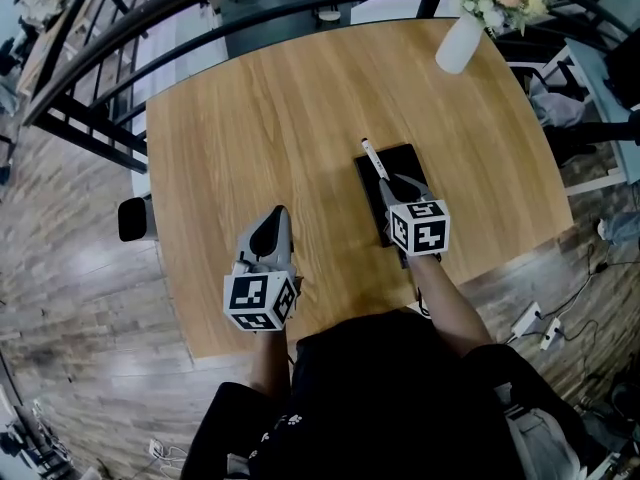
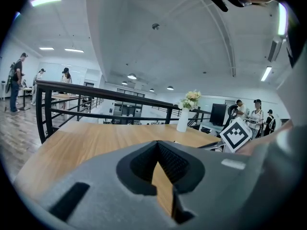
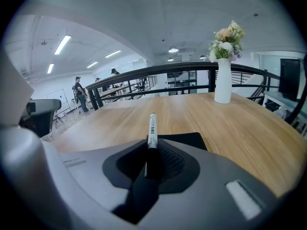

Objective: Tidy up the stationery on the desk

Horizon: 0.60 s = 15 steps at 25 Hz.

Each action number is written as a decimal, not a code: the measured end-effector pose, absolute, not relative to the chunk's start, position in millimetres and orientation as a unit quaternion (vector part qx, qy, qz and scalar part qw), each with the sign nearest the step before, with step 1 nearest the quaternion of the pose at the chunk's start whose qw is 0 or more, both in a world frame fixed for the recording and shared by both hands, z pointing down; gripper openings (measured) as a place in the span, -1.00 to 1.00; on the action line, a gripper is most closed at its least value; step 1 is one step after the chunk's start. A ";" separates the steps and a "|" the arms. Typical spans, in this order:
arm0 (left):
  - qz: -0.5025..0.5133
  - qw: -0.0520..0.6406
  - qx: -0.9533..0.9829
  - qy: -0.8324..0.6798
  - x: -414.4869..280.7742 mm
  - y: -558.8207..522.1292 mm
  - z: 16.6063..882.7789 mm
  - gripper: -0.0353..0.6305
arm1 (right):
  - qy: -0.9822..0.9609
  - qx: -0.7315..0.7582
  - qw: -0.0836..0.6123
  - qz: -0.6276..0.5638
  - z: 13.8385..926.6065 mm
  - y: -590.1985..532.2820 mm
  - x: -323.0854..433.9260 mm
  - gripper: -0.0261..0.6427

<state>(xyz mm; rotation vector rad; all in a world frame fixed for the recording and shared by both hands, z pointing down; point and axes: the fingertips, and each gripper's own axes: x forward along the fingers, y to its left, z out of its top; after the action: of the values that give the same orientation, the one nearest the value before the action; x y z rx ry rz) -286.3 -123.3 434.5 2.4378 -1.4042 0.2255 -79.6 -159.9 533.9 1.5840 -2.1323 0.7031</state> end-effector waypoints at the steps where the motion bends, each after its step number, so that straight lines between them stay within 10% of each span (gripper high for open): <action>1: 0.080 0.158 0.854 -0.490 -281.9 -122.7 433.8 -0.91 | -0.759 0.567 0.195 0.252 533.9 -158.4 -73.9 -0.69; 15: 0.096 0.154 0.858 -0.481 -229.2 -115.5 432.0 -0.91 | -0.741 0.587 0.186 0.268 542.4 -144.5 -4.4 -0.69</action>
<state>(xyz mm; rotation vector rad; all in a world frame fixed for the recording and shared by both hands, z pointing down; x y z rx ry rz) -229.2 -115.5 432.0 2.4599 -1.3786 0.2741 -4.4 -144.5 542.4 1.6543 -2.0867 0.7547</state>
